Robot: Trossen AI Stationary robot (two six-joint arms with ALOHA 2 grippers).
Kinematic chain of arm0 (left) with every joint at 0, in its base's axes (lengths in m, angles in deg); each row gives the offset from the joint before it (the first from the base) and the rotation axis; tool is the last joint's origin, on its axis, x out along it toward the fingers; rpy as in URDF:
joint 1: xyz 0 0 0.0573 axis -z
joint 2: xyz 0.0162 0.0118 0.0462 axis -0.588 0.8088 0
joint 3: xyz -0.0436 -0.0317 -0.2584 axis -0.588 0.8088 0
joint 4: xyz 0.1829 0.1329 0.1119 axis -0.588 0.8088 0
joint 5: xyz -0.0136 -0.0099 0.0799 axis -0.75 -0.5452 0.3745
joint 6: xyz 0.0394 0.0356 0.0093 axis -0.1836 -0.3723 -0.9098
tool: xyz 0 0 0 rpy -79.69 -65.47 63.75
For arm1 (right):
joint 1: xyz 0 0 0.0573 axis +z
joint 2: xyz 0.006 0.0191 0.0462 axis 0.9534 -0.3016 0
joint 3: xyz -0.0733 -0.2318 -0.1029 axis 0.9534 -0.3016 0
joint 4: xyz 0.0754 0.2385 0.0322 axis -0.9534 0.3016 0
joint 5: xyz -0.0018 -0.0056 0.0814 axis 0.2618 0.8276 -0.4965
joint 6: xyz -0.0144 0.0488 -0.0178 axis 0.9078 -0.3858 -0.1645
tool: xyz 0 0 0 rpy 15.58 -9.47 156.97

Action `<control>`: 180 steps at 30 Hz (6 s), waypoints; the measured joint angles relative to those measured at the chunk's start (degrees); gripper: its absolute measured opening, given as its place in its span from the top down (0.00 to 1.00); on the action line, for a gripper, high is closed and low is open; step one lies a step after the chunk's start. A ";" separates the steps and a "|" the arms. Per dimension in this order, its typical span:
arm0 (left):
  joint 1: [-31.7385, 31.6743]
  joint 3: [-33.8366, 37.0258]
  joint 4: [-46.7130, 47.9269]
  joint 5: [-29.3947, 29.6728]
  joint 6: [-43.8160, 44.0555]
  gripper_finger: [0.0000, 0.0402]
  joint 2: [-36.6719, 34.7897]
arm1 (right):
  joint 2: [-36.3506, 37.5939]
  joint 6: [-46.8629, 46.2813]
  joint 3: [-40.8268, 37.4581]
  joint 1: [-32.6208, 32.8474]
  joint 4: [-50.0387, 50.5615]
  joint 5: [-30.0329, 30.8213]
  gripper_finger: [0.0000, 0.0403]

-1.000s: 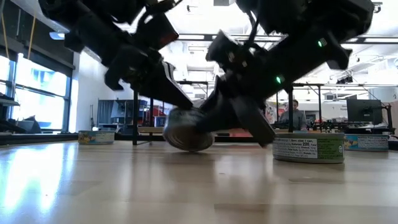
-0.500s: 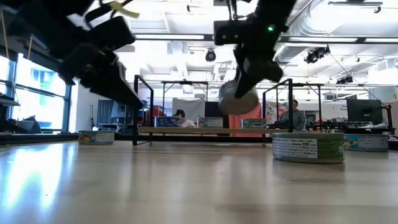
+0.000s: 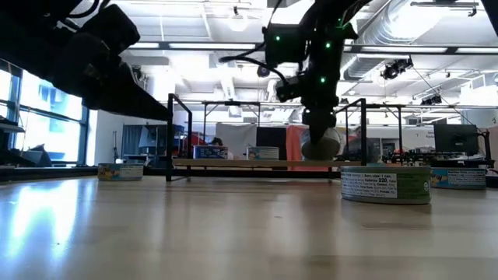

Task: Stack canned seafood by type on shelf
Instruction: Put the light green tuna can on the shelf and align it with the other light green tuna can, then put the light blue tuna can on the shelf and align it with the other light blue tuna can

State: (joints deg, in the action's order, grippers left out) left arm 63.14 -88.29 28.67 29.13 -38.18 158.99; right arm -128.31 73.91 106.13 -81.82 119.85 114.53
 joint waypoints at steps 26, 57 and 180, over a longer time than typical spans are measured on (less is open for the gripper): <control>0.00 0.00 -0.10 0.02 -0.04 0.99 0.07 | 1.23 -1.64 -0.07 -2.51 3.12 -3.62 0.35; 7.41 0.00 -0.40 1.31 1.99 0.99 0.07 | 7.58 -40.12 -7.51 32.60 -1.03 -13.45 0.68; -14.77 -16.19 59.07 -31.39 26.70 1.00 -0.57 | 11.65 -22.27 -21.66 49.67 -38.59 6.06 0.42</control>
State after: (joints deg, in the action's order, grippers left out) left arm 48.36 -104.48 87.74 -2.26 -11.49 158.42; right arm -116.66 51.63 84.47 -32.15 81.26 120.58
